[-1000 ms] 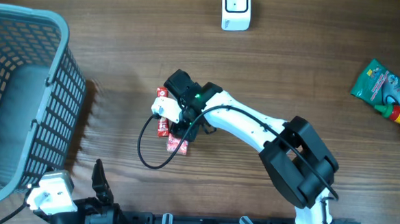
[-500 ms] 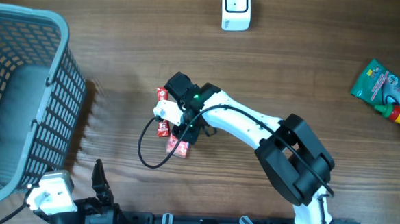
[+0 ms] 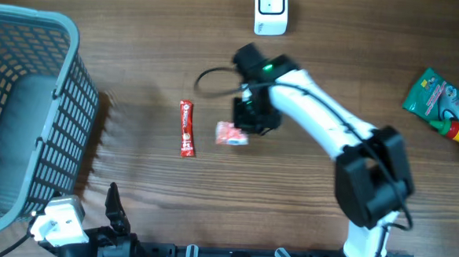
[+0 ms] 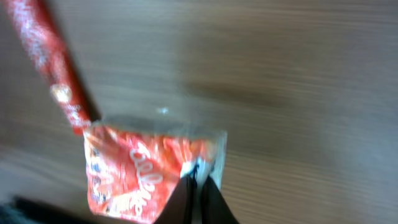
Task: Scan the item barcode
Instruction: 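Lift the Kleenex pack off the table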
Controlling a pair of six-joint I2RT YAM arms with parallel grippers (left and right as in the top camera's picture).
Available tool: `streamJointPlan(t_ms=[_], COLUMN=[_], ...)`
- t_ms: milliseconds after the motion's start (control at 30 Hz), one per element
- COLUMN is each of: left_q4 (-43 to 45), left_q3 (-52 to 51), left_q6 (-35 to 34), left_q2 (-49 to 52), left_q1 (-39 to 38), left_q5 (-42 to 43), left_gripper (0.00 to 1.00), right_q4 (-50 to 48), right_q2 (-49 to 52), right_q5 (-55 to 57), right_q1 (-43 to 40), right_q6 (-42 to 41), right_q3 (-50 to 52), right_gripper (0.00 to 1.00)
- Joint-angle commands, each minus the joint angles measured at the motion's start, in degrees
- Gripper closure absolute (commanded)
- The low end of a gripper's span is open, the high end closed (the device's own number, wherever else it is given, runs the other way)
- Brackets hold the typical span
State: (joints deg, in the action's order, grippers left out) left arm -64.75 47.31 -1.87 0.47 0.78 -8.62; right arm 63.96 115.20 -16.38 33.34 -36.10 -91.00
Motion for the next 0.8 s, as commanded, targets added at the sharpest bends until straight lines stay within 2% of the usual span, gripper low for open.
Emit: streamJointPlan(t_ms=[0,367,467,633,767], left_q4=[0.2,0.2,0.2,0.2,0.2], left_q3=[0.1,0.1,0.1,0.1,0.1], left_q6=[-0.3,-0.3,-0.3,-0.3,-0.3], left_q2=[-0.2,-0.2,-0.2,-0.2,-0.2], left_q1=[0.3,0.2,0.3,0.3,0.3], left_q5=[0.3,0.3,0.3,0.3,0.3], left_gripper=[0.0,0.0,0.0,0.0,0.0], right_q4=[10.6,12.4,11.7,11.7,11.8], right_q2=[-3.4,-3.3,-3.4,-3.3,-3.3], right_q5=[0.0,-8.1,-12.5,-13.6,-22.2], right_q1=[-5.9,-7.4,-7.4,-7.4,-7.5], right_q6=[-22.1,-22.3,-17.1,-15.6,-8.7], right_q3=[-0.9,-0.9,-0.9,-0.9,-0.9], right_gripper=[0.96,0.96,0.96,0.96,0.96])
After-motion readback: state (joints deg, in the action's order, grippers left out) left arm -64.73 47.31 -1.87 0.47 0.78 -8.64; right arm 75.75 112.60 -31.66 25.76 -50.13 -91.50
